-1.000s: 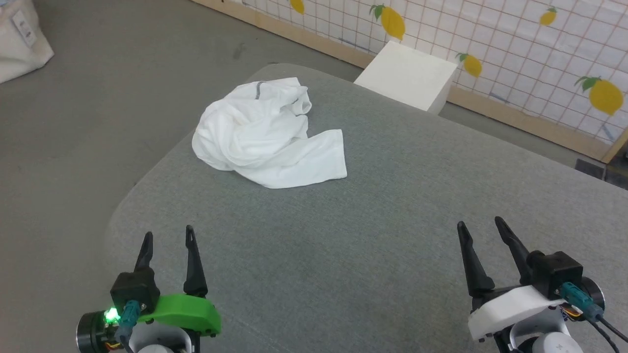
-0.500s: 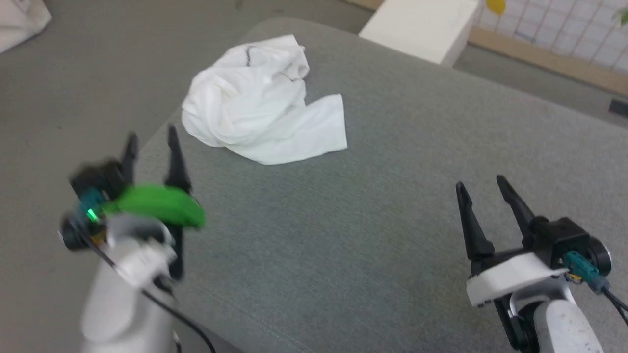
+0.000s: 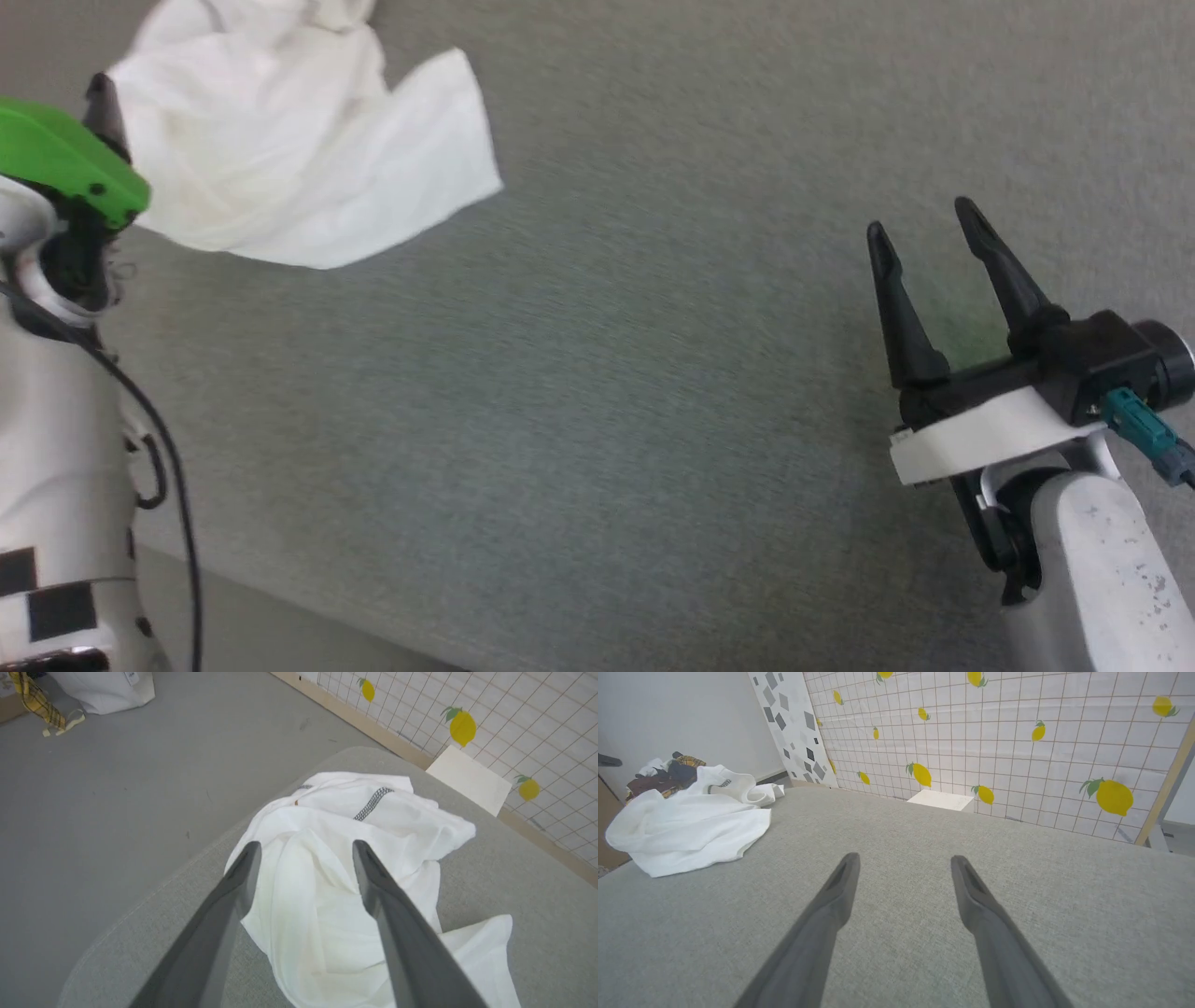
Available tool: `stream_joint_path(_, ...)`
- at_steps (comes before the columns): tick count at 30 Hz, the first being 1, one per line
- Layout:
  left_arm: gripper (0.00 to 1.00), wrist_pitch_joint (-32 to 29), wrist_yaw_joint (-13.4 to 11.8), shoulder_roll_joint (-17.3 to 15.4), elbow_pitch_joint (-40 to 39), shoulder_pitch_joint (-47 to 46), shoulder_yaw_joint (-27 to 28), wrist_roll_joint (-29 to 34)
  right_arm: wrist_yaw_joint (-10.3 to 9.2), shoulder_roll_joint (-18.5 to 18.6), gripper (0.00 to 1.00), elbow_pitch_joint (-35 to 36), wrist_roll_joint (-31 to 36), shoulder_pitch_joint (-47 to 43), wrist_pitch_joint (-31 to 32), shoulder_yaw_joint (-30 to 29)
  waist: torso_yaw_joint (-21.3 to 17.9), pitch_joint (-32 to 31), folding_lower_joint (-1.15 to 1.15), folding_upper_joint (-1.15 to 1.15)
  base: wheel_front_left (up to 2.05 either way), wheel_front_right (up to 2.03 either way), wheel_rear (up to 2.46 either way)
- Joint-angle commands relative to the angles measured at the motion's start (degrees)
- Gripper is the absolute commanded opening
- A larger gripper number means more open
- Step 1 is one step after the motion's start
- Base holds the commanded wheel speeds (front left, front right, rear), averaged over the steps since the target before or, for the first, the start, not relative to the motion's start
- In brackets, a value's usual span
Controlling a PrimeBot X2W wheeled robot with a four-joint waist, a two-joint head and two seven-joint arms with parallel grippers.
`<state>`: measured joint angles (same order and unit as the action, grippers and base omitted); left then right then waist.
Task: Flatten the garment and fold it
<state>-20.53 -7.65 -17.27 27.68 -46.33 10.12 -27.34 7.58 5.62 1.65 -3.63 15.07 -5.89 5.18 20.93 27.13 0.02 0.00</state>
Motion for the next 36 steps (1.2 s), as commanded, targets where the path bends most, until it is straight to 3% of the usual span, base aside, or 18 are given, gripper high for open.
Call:
stream_joint_path(1,1.0,-1.69,-0.82,-0.87,0.49,-0.76,0.47,-0.67,-0.09,0.25,1.0,0.19,-0.46,1.07,-0.55,0.27,-11.03,13.06,-0.02,0.0,0.0,0.0,0.0)
stream_joint_path(6,1.0,-9.2,-4.98,-1.92,1.05,0.97,3.02,-2.79,-0.09,0.42,1.0,0.38,-1.07,2.27,-1.64,0.46,-12.7,16.37,-0.02,0.0,0.0,0.0,0.0)
stream_joint_path(10,1.0,-13.34,-8.12,-0.86,-1.04,3.61,4.53,-4.4,-0.09,0.47,1.0,-0.07,-1.24,2.92,-2.4,-0.06,-12.94,16.73,-0.02,0.0,0.0,0.0,0.0)
stream_joint_path(11,0.88,-14.32,-8.54,-0.92,-1.57,4.35,4.48,-4.39,-0.09,0.46,1.0,-0.24,-1.24,3.06,-2.55,-0.15,-12.89,16.51,-0.02,0.0,0.0,0.0,0.0)
stream_joint_path(12,0.37,-15.65,-8.5,-1.51,-1.85,4.98,4.78,-4.78,-0.09,0.4,1.0,-0.48,-1.27,3.21,-2.71,-0.17,-12.85,16.17,-0.02,0.0,0.0,0.0,0.0)
stream_joint_path(13,0.0,-16.51,-7.85,-2.45,-1.51,5.1,5.14,-5.26,-0.09,0.35,1.0,-0.71,-1.26,3.34,-2.85,-0.09,-12.84,15.77,-0.02,0.0,0.0,0.0,0.0)
stream_joint_path(17,0.0,-11.49,-7.96,-3.26,-5.75,6.83,4.57,-2.56,-0.09,-0.09,1.0,-2.39,-1.37,3.24,-3.78,-0.06,-12.36,12.0,-0.02,0.0,0.0,0.0,0.0)
stream_joint_path(23,0.0,5.97,-5.75,-7.46,-10.76,7.35,2.71,5.35,-0.09,-1.35,1.0,-6.44,-2.08,1.58,-5.78,-0.77,-13.01,0.94,-0.02,0.0,0.0,0.0,0.0)
stream_joint_path(28,0.0,16.88,-3.12,-9.79,-11.77,5.44,-1.26,10.78,-0.09,-2.39,1.0,-9.26,-2.78,-1.77,-6.96,-3.32,-14.47,-9.24,-0.02,0.0,0.0,0.0,0.0)
stream_joint_path(36,0.0,22.95,3.02,-7.18,-12.47,-1.65,-10.52,13.32,-0.09,-2.72,1.0,-11.36,-4.22,-7.42,-7.17,-5.65,-18.03,-20.67,-0.02,0.0,0.0,0.0,0.0)
